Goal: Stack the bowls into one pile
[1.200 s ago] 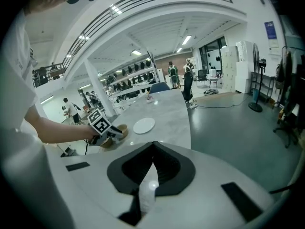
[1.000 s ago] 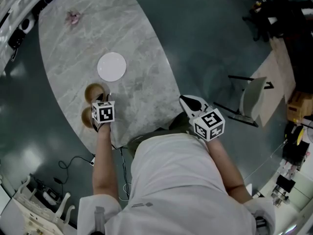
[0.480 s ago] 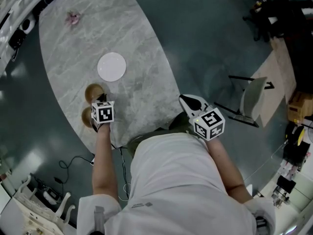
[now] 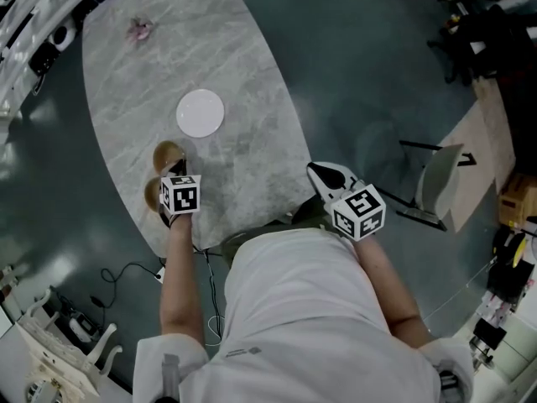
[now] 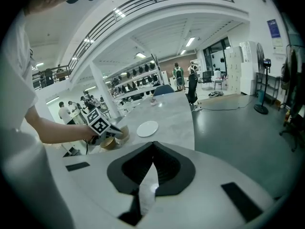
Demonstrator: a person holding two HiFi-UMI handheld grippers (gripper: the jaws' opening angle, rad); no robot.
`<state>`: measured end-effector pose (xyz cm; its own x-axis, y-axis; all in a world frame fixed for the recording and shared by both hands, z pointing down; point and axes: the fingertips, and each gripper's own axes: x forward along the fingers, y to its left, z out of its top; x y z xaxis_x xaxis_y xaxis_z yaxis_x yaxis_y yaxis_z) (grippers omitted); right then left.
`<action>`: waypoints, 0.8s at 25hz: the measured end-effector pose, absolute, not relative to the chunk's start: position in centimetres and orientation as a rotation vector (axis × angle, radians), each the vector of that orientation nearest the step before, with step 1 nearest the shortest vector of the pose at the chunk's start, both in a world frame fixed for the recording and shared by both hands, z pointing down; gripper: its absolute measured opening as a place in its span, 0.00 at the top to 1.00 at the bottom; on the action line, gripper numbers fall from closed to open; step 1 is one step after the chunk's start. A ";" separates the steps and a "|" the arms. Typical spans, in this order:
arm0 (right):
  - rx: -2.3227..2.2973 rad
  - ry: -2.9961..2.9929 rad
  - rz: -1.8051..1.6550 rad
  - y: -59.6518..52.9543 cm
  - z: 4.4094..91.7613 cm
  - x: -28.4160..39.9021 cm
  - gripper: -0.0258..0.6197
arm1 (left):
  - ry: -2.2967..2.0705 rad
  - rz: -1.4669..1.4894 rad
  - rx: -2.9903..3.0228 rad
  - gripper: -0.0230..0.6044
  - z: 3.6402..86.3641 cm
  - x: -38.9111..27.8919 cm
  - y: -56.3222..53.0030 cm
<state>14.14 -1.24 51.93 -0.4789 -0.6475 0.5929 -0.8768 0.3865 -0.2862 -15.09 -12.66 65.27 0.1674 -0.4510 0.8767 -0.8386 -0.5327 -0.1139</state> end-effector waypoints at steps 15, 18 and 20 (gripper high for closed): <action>1.139 -2.401 0.744 -2.0 50.8 12.0 0.94 | -1.382 1.243 2.037 0.93 59.9 -15.4 -9.5; 1.084 -2.432 0.727 -2.2 50.6 11.1 0.94 | -1.421 1.222 2.019 0.93 59.0 -16.0 -8.6; 1.043 -2.449 0.716 -2.3 50.5 10.5 0.94 | -1.448 1.208 1.998 0.93 58.6 -16.5 -7.9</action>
